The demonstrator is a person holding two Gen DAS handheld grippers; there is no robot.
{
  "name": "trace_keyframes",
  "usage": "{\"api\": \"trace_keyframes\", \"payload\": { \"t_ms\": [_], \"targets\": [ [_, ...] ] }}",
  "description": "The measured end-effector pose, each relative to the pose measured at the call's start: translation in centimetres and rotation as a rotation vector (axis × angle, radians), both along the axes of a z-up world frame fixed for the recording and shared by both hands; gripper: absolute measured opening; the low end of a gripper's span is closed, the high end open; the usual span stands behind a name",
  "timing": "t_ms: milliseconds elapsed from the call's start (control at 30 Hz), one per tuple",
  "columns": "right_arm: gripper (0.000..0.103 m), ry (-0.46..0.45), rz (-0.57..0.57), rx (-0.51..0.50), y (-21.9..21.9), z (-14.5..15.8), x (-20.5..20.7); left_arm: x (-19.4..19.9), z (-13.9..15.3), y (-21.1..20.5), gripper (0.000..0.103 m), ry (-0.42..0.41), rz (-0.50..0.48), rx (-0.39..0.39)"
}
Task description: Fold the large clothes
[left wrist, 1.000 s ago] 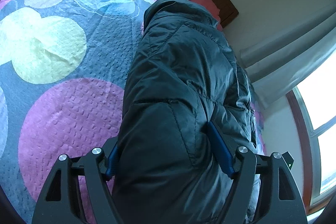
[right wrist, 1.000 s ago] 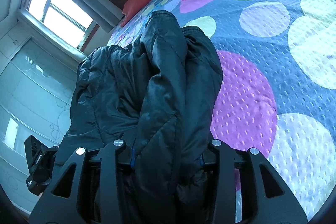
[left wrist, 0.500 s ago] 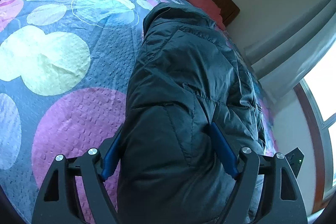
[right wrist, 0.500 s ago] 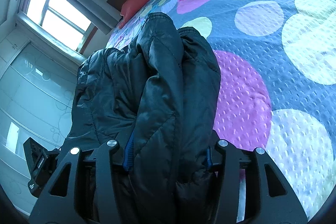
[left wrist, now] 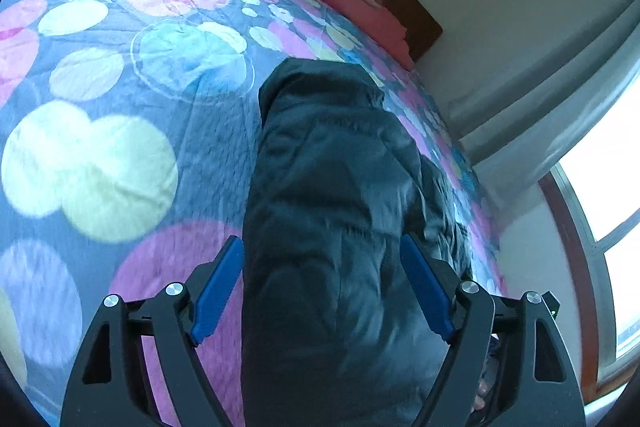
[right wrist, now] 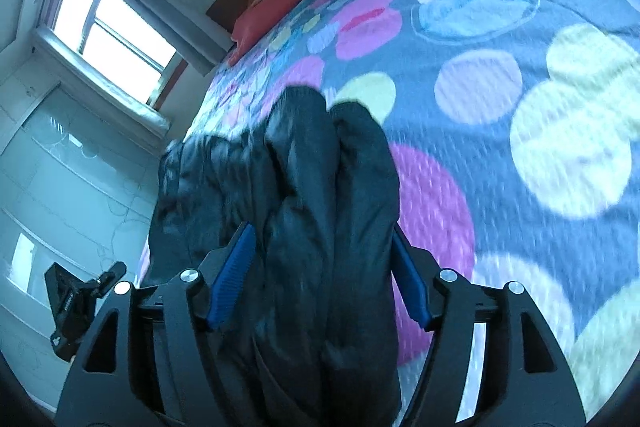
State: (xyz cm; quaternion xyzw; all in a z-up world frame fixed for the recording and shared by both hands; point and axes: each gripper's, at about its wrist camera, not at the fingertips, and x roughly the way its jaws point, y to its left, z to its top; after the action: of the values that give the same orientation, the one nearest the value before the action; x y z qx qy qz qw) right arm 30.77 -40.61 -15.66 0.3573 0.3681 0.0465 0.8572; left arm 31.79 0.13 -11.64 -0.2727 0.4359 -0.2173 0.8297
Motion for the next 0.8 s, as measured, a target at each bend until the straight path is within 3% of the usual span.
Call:
{"api": "trace_keyframes", "payload": {
  "t_ms": [133,367,400,433,533,667,800],
  "targets": [
    [0.074,0.014,-0.004,-0.006,-0.4,0.2,2.7,2.9,-0.6,-1.3,0.079,0.041,-0.013,0.006],
    [0.075,0.055,-0.011,0.044,-1.5,-1.3,6.5,6.0,-2.0,-3.2,0.081,0.064,-0.004,0.109],
    [0.069,0.072,-0.007,0.048,-1.5,-1.7,7.0,6.4,-2.3,-3.2,0.081,0.075,0.0,0.114],
    [0.049,0.092,-0.002,0.051,-1.5,-2.1,7.3,6.7,-2.5,-3.4,0.081,0.083,0.001,0.124],
    [0.032,0.131,0.018,0.047,-1.3,-3.5,8.0,7.3,-3.1,-4.2,0.074,0.099,-0.01,0.185],
    [0.028,0.142,0.019,0.014,-0.8,-4.2,8.3,8.1,-4.4,-5.2,0.072,0.108,-0.001,0.257],
    [0.029,0.126,0.014,0.017,-0.8,-3.9,7.9,8.3,-4.4,-5.2,0.073,0.114,-0.008,0.267]
  ]
}}
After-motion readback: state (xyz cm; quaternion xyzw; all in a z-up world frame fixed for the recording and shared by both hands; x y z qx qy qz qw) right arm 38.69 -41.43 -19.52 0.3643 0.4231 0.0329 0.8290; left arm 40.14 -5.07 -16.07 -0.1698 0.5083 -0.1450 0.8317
